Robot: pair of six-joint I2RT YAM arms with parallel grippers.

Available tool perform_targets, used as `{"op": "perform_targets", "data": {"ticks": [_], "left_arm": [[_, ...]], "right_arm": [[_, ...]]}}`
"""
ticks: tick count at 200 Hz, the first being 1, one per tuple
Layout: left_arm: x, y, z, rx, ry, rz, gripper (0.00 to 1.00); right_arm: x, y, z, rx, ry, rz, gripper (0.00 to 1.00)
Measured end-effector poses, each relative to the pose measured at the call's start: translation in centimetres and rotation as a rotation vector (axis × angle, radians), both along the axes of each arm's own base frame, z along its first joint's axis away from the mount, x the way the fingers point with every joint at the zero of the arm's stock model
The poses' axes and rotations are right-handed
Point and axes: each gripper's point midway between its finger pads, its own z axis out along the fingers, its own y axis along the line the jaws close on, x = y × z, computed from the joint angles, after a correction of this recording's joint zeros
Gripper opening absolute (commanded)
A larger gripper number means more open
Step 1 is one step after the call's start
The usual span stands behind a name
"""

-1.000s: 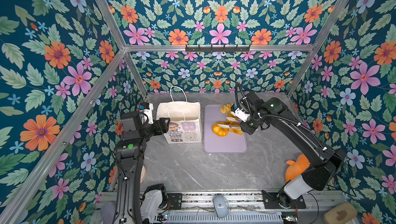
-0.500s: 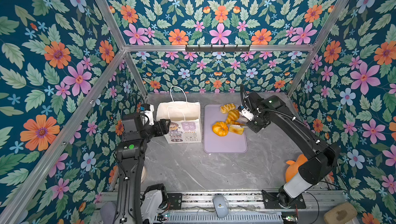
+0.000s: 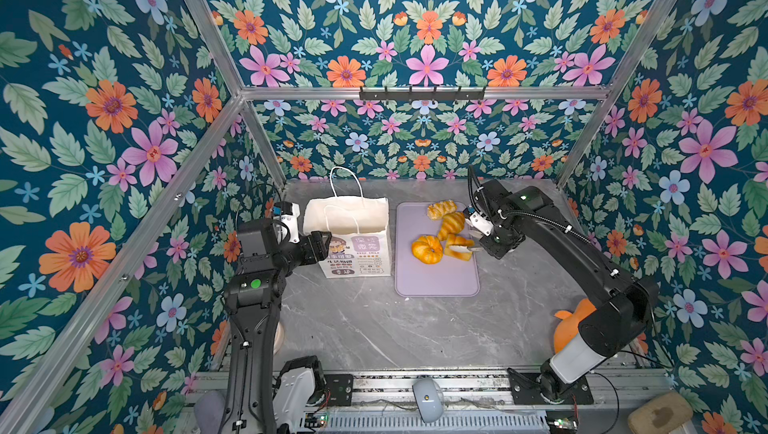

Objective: Place the fake bread into the paper bag
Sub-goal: 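Lower the tongs with the right gripper and pinch the yellow loaf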

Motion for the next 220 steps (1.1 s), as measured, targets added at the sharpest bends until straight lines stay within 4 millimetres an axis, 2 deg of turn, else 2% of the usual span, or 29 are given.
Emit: {"op": "perform_targets", "data": {"ticks": [31,68,117,220], "left_arm": [[0.1,-0.1,-0.1,-0.007,0.006,-0.003,0.75],[0.2,0.0,-0.1,-0.003,0.006,0.003,0.75],[0.3,0.0,-0.3,-0.004,0.012,0.002,0.75],[0.3,0.1,-0.3,-0.003,0.011,0.003,0.75]], "right_arm": [[0.7,0.2,-1.9,-0.033,0.049,-0.003,0.43],[1.1,0.0,-1.7,-0.044,0.029,-0.013,0.43],[1.7,0.0,-2.5,-0.049,0.038,-0.019,0.43],[1.6,0.8,-3.4,-0.014,0.074,-0.015,0.41]]}}
